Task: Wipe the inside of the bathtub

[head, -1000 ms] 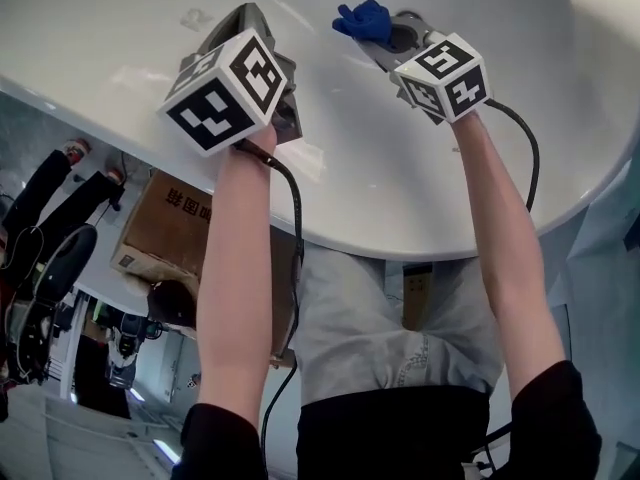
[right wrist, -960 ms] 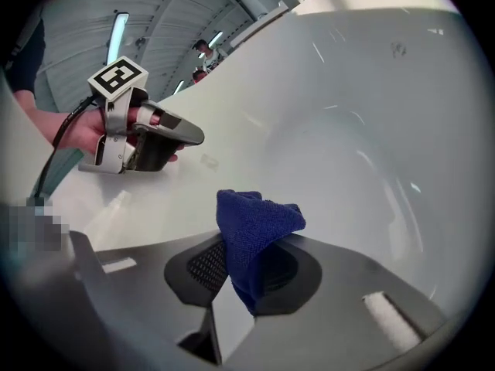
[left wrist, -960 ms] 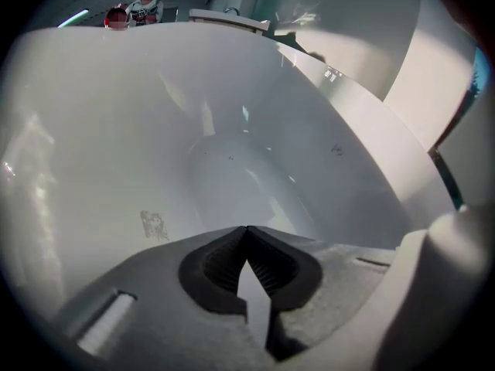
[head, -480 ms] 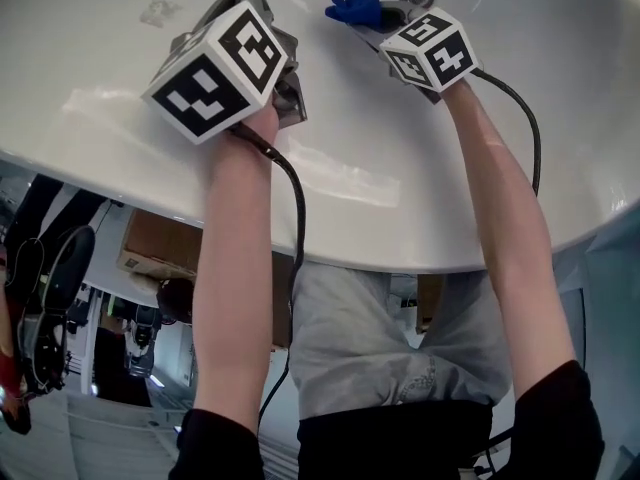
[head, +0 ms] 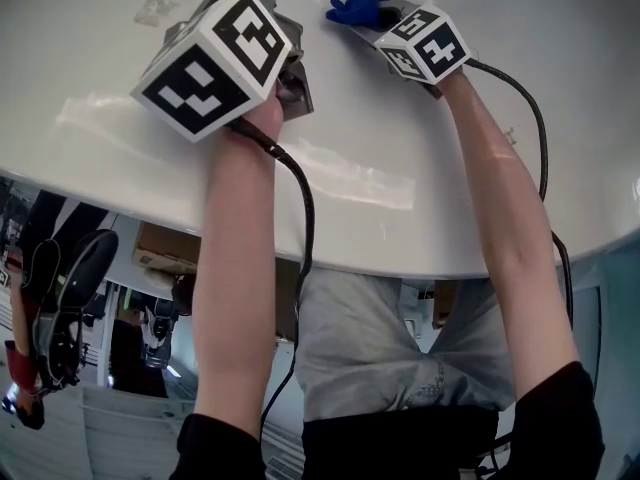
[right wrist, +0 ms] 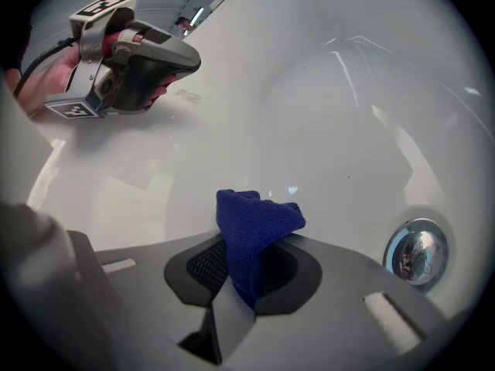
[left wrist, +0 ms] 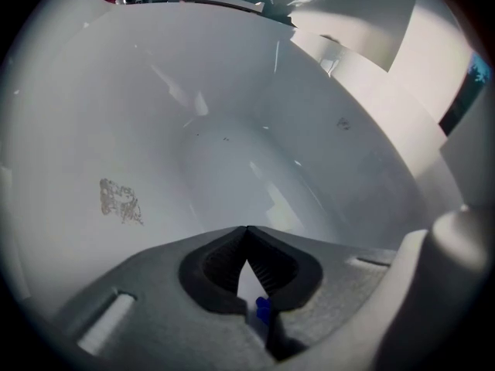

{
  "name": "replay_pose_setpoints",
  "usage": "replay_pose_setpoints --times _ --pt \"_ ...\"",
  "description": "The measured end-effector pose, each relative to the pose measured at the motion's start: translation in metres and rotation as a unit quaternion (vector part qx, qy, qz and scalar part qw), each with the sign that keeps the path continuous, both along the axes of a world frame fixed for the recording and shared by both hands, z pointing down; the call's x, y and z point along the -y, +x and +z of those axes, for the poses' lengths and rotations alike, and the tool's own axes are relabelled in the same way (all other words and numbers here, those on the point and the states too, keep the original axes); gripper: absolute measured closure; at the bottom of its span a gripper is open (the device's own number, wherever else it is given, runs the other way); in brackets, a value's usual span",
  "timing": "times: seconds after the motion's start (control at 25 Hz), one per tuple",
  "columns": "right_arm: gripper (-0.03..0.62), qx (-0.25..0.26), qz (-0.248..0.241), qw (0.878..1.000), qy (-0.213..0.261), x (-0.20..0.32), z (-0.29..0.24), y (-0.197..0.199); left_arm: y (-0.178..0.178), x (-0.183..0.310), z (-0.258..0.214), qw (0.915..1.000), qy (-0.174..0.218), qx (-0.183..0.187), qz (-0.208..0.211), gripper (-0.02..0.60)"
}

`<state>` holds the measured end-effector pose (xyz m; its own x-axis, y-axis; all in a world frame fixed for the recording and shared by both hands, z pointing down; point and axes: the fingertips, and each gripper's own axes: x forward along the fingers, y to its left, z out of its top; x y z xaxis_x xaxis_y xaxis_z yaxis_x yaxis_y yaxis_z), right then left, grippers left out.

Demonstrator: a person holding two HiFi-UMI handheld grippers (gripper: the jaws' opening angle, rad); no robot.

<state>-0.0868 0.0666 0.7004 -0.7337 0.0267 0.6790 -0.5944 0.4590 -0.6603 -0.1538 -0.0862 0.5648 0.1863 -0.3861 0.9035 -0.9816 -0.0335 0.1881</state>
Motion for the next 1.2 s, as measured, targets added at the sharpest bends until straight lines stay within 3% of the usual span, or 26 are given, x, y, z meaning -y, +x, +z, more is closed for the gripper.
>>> replay_pose_setpoints --times 0.24,0.52,1.04,1.2 --pt "0.523 0.004 -0.005 1.0 -0.01 -0.017 0.003 -0.007 -0.004 -0.014 0.007 0.9996 -0.012 -0.006 -0.025 0.58" --pt "0.523 0.004 -0.023 0.999 -0.024 -0.031 0.0 -0.015 -0.005 -0.019 0.001 0.9997 -0.009 -0.005 -0.02 0.58" --pt "0.523 0.034 -0.062 0.997 -0.038 -0.054 -0.05 -0.027 -0.011 -0.015 -0.038 0.9992 0.013 -0.006 -0.037 0.58" --pt "0.523 0.038 -0.072 0.996 -0.042 -0.061 -0.07 -0.034 -0.016 -0.018 -0.049 0.9995 0.02 0.021 -0.012 0.58"
